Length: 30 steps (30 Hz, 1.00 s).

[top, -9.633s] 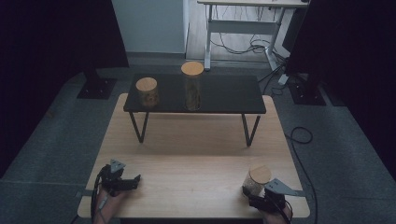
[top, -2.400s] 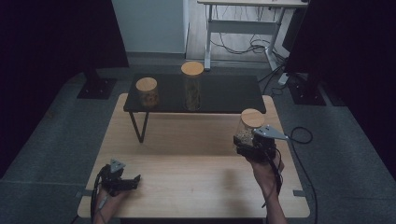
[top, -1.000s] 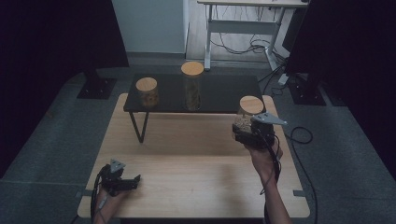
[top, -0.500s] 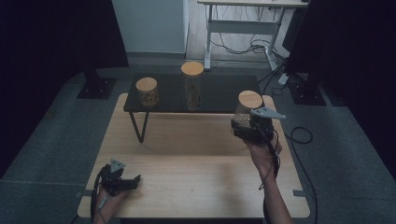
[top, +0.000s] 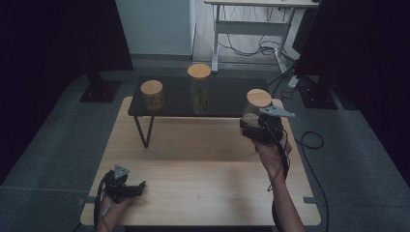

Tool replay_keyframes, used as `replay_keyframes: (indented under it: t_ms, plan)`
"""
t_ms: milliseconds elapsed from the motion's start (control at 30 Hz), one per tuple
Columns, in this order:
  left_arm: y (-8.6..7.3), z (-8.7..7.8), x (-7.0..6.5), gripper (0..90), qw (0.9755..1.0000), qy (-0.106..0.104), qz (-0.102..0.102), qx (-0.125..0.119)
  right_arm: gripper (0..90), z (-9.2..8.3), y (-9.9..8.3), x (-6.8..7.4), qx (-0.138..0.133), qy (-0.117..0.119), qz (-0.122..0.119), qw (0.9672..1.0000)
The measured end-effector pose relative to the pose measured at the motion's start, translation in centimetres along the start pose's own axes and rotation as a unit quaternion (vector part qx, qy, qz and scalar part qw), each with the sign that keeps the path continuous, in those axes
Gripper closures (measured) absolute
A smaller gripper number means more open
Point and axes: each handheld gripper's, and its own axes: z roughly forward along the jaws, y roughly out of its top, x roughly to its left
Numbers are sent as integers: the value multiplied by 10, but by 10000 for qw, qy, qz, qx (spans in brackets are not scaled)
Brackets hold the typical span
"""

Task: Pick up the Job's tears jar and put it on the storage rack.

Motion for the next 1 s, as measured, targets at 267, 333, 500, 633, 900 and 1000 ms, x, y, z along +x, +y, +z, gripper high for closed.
replay_keyframes:
  t_ms: [267, 333, 500, 633, 900, 1000]
  plan:
    - [0, 0, 0, 17, 10000, 0, -2, -5, 246, 2, 6, 0, -13, -29, -16, 10000]
    - [0, 0, 0, 17, 10000, 0, -3, -7, 246, 2, 8, 1, -17, -30, -30, 10000]
    - [0, 0, 0, 17, 10000, 1, -1, -3, 246, 2, 13, 3, -45, -36, -83, 9999]
    - [0, 0, 0, 17, 10000, 0, -2, -1, 246, 4, 16, 4, -46, -44, -90, 9999]
    - [0, 0, 0, 17, 10000, 1, -3, -2, 246, 5, 23, 5, -62, -58, -110, 9999]
    - [0, 0, 0, 17, 10000, 1, 0, -2, 246, 6, 26, 6, -76, -65, -122, 9999]
